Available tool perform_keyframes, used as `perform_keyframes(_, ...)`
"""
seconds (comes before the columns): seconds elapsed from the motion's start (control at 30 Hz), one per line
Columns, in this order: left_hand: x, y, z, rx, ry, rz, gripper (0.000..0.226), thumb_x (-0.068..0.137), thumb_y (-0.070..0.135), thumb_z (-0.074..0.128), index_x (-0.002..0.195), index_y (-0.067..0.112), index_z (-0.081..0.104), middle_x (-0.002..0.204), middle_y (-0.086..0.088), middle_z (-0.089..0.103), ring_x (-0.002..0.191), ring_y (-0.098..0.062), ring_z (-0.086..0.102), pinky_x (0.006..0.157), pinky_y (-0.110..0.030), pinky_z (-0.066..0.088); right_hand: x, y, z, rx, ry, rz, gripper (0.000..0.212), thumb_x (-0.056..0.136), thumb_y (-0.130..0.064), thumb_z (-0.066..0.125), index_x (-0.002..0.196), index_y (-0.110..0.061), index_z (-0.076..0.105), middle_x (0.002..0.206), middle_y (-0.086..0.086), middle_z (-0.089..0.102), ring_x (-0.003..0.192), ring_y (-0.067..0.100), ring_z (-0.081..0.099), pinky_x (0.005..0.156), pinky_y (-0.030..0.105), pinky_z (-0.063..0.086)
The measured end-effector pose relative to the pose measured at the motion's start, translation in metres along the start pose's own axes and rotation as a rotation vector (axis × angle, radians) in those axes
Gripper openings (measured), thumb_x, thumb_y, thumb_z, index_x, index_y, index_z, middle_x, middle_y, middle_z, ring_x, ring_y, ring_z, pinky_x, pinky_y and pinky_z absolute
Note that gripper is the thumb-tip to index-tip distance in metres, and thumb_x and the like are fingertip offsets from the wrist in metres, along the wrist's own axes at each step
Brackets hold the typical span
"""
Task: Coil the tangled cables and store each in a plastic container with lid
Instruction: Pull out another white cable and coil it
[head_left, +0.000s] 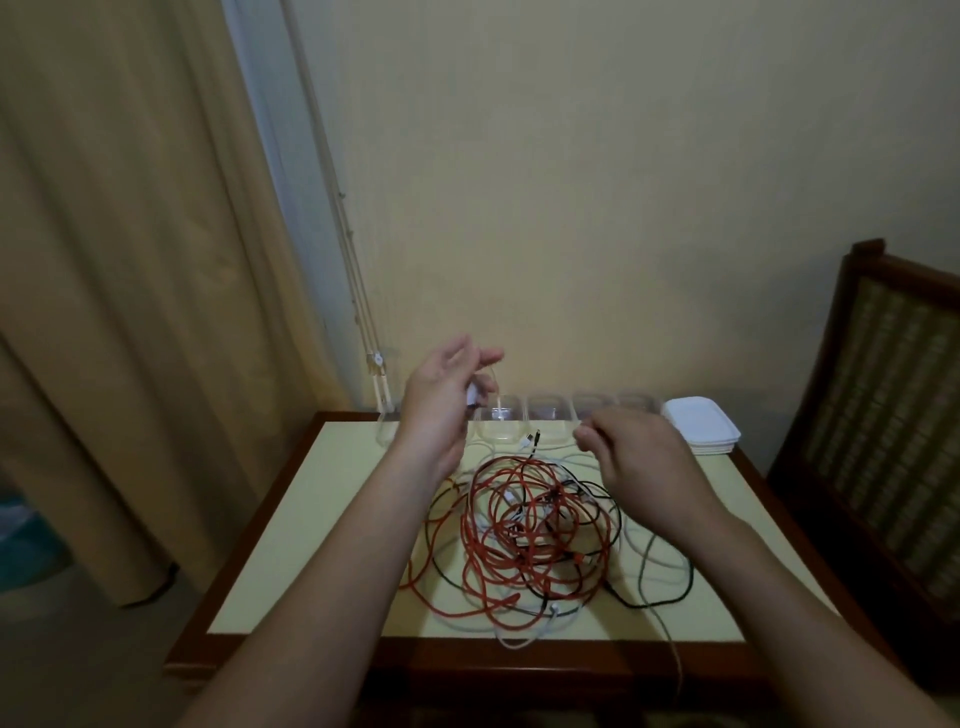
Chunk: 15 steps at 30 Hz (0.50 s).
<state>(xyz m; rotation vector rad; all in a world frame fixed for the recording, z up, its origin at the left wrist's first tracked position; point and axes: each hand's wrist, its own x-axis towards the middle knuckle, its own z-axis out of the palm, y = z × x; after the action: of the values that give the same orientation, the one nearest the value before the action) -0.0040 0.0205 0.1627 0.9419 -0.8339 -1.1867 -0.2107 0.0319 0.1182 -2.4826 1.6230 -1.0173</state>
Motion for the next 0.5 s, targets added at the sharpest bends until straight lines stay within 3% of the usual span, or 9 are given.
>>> perform_keyframes(0.1,-0.012,-0.009,0.011,0.263,-0.125,0.116,0.036,0.102,0.013,0.054,0.138,0.013,0.050,0.092,-0.005,0.075,0.063,-0.009,0.063,0.062,-0.022,0.052,0.006,-0.021,-0.003,0.095,0.075,-0.126,0.027,0.102,-0.029,0.054,0.075,-0.026,0.054,0.069,-0.012,0.055,0.067,0.014,0.049,0.063,0.034,0.034)
perform_keyframes(0.17,-0.019,-0.013,0.016,0.321,-0.239,0.109,0.036,0.102,0.014,0.055,0.138,0.013,0.051,0.083,-0.002,0.073,0.059,-0.012,0.061,0.056,-0.021,0.050,0.012,-0.027,-0.006,0.166,0.167,-0.146,0.029,0.101,-0.030,0.052,0.072,-0.026,0.051,0.064,-0.015,0.046,0.062,0.006,0.041,0.060,0.025,0.027)
perform_keyframes(0.23,-0.025,-0.017,0.022,0.356,-0.283,0.069,0.031,0.104,0.015,0.051,0.134,0.012,0.058,0.064,0.004,0.066,0.045,-0.010,0.044,0.044,-0.020,0.035,0.016,-0.033,-0.009,0.225,0.235,-0.124,0.028,0.100,-0.029,0.054,0.072,-0.025,0.053,0.061,-0.015,0.045,0.062,0.002,0.043,0.059,0.013,0.030)
perform_keyframes(0.33,-0.029,-0.016,0.033,0.248,-0.292,-0.057,0.030,0.107,0.018,0.043,0.126,0.007,0.064,0.055,0.008,0.049,0.043,-0.006,0.023,0.040,-0.020,0.018,0.021,-0.041,-0.012,0.348,0.293,-0.018,0.025,0.099,-0.027,0.062,0.075,-0.027,0.056,0.060,-0.016,0.052,0.064,-0.006,0.051,0.059,0.009,0.034)
perform_keyframes(0.43,-0.027,-0.007,0.035,0.049,-0.316,-0.180,0.031,0.107,0.018,0.041,0.125,0.006,0.064,0.054,0.008,0.032,0.040,-0.003,0.018,0.037,-0.017,0.011,0.027,-0.040,-0.013,0.507,0.293,0.130,0.020,0.095,-0.036,0.068,0.079,-0.026,0.060,0.067,-0.010,0.060,0.061,0.002,0.051,0.056,0.014,0.035)
perform_keyframes(0.5,-0.026,-0.001,0.034,-0.037,-0.333,-0.222,0.030,0.107,0.020,0.041,0.124,0.007,0.063,0.053,0.009,0.028,0.038,-0.001,0.018,0.036,-0.017,0.009,0.027,-0.036,-0.012,0.567,0.254,0.160,0.029,0.097,-0.043,0.061,0.076,-0.023,0.061,0.063,-0.010,0.056,0.057,0.004,0.047,0.054,0.017,0.033)
